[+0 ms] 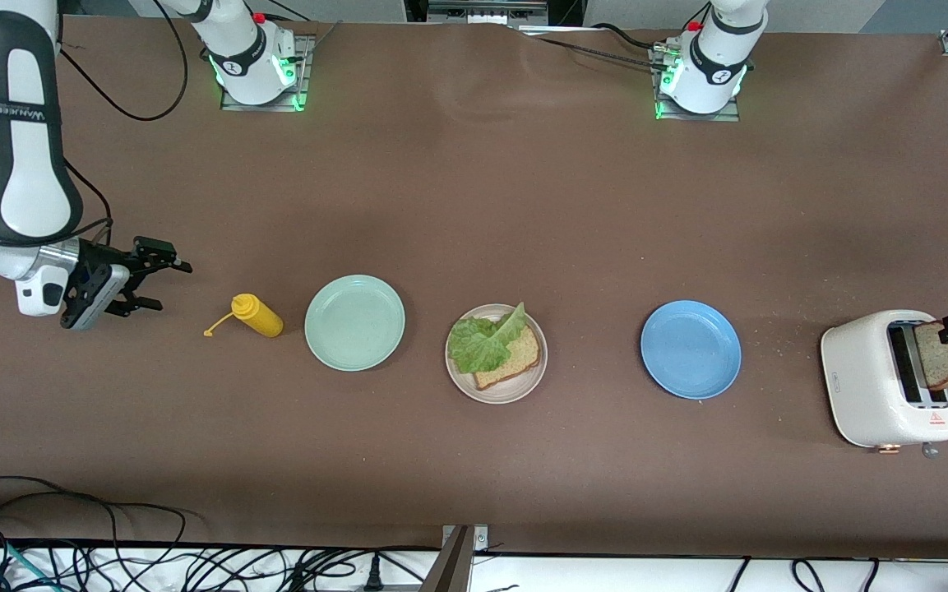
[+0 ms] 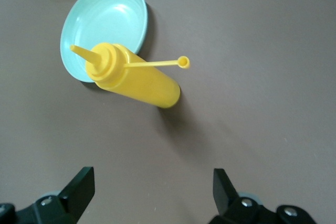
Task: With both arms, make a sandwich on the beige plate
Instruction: 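Reach the mustard with the right gripper while the left gripper grasps toast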
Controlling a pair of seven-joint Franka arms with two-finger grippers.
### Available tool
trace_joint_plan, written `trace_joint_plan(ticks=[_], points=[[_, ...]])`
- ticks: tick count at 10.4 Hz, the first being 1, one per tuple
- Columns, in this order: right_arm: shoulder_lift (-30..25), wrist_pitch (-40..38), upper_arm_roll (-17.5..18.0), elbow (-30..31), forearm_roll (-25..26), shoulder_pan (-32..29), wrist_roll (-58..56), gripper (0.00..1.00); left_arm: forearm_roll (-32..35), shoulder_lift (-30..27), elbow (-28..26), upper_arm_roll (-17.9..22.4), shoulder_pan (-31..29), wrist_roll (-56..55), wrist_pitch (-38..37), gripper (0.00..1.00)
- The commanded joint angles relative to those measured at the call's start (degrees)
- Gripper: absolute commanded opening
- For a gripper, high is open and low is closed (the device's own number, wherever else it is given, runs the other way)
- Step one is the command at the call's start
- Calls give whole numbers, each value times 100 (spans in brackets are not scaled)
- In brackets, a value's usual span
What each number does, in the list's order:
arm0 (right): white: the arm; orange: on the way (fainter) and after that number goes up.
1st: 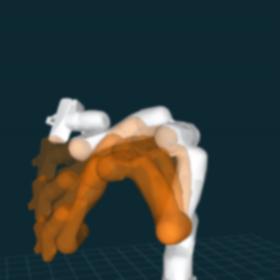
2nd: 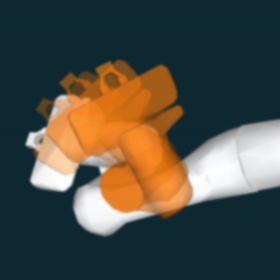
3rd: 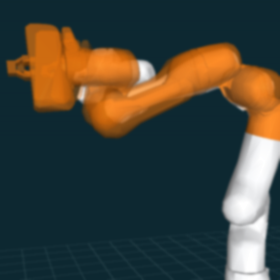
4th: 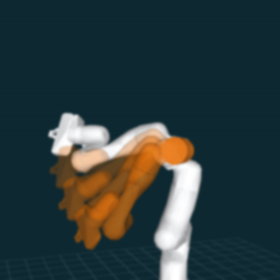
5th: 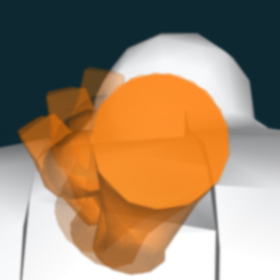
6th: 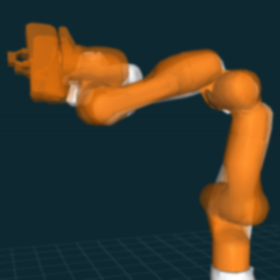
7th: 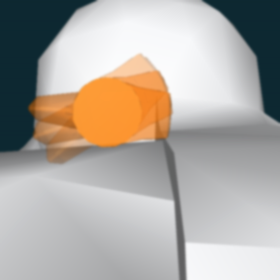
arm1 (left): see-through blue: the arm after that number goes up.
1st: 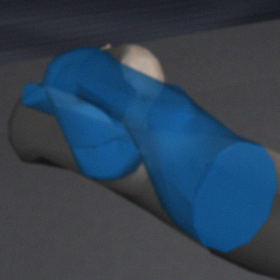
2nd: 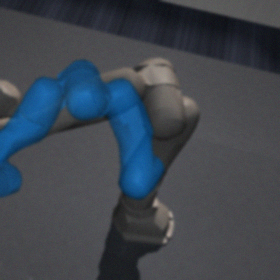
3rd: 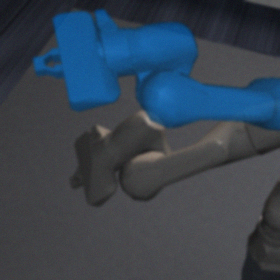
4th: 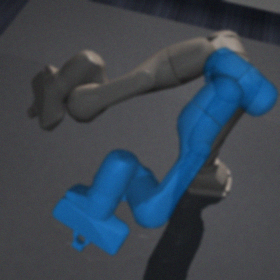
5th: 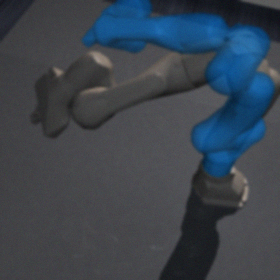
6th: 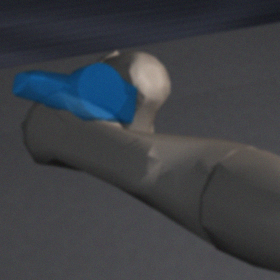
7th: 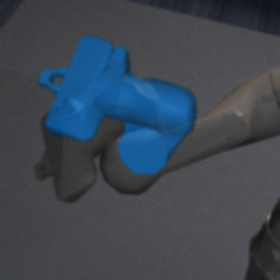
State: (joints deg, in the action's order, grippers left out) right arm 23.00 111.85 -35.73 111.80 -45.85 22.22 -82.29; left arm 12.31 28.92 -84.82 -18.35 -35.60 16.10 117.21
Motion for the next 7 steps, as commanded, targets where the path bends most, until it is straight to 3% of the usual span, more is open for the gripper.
trace_joint_plan(ticks=[1,3,5,7], points=[[378,-556,40,-18,-1069,-287,-1458,100,53,218,133,-72,-17,34,100,100],[757,-917,48,-26,-2020,-350,-2358,100,35,306,133,-72,-26,7,100,98],[934,-1190,66,-26,-2480,-342,-2790,100,26,350,133,-72,-26,-19,240,88],[1231,-1515,84,-44,-3093,-342,-3641,100,35,403,133,-72,-78,-11,407,65]])
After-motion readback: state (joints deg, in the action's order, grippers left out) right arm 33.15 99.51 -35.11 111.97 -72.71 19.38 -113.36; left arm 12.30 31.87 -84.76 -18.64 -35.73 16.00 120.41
